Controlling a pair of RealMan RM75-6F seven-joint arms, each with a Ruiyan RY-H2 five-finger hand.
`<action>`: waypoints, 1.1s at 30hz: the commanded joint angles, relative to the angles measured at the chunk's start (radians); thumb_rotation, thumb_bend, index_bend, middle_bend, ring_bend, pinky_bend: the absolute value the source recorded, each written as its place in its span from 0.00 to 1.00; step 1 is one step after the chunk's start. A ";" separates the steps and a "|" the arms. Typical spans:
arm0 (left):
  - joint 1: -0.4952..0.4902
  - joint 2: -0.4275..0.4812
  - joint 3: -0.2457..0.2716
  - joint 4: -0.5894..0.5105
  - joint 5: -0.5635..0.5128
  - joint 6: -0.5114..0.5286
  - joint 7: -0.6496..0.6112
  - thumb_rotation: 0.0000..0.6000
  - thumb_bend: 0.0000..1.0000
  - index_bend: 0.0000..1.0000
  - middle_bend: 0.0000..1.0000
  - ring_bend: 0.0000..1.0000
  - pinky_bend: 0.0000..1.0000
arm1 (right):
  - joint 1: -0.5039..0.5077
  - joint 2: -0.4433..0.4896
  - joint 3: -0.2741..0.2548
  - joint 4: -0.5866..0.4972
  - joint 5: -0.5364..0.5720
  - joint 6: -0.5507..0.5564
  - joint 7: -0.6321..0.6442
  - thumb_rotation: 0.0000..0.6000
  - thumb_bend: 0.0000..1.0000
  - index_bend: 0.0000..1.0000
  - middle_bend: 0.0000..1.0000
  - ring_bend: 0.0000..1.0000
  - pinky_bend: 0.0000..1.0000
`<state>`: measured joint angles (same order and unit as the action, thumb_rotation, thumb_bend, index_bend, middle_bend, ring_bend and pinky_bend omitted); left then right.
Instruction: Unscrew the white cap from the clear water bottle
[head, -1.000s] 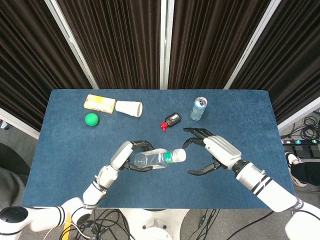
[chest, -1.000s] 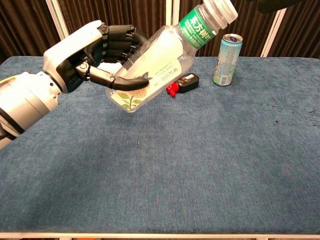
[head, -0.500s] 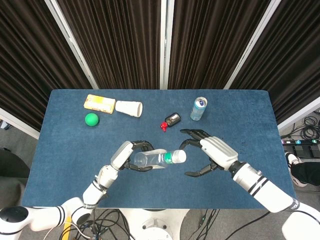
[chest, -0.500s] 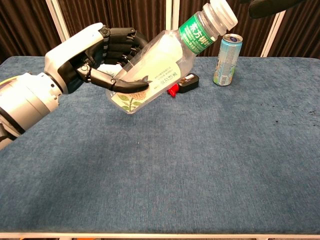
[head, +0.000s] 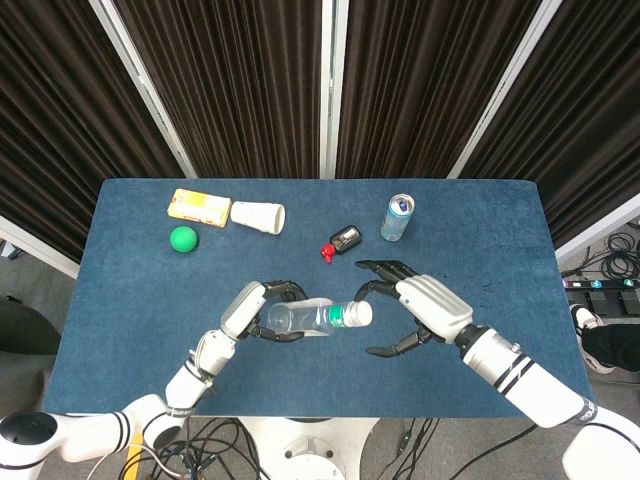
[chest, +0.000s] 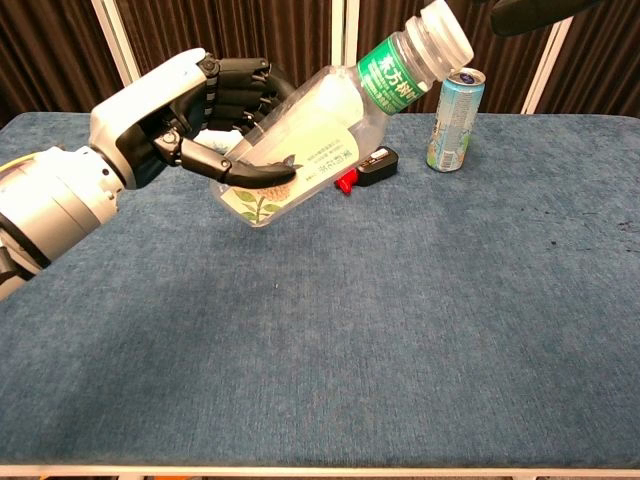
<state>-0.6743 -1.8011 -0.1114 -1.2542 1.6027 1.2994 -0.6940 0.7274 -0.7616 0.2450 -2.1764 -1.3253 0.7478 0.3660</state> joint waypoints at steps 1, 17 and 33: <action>-0.001 0.001 0.000 0.000 -0.002 -0.003 0.000 1.00 0.32 0.59 0.57 0.47 0.50 | 0.000 0.000 0.000 0.000 -0.003 -0.001 0.000 0.72 0.02 0.32 0.03 0.00 0.00; -0.002 0.001 -0.001 -0.002 0.000 0.003 -0.003 1.00 0.32 0.59 0.57 0.47 0.50 | -0.004 -0.003 0.001 -0.002 -0.010 0.007 -0.006 0.72 0.02 0.32 0.03 0.00 0.00; 0.002 0.003 -0.002 -0.008 0.006 0.027 -0.047 1.00 0.33 0.59 0.57 0.47 0.50 | -0.010 -0.038 0.021 0.016 -0.005 0.060 0.001 0.73 0.02 0.32 0.03 0.00 0.00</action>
<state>-0.6724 -1.7987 -0.1128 -1.2616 1.6087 1.3237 -0.7377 0.7192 -0.7957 0.2642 -2.1622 -1.3286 0.8017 0.3664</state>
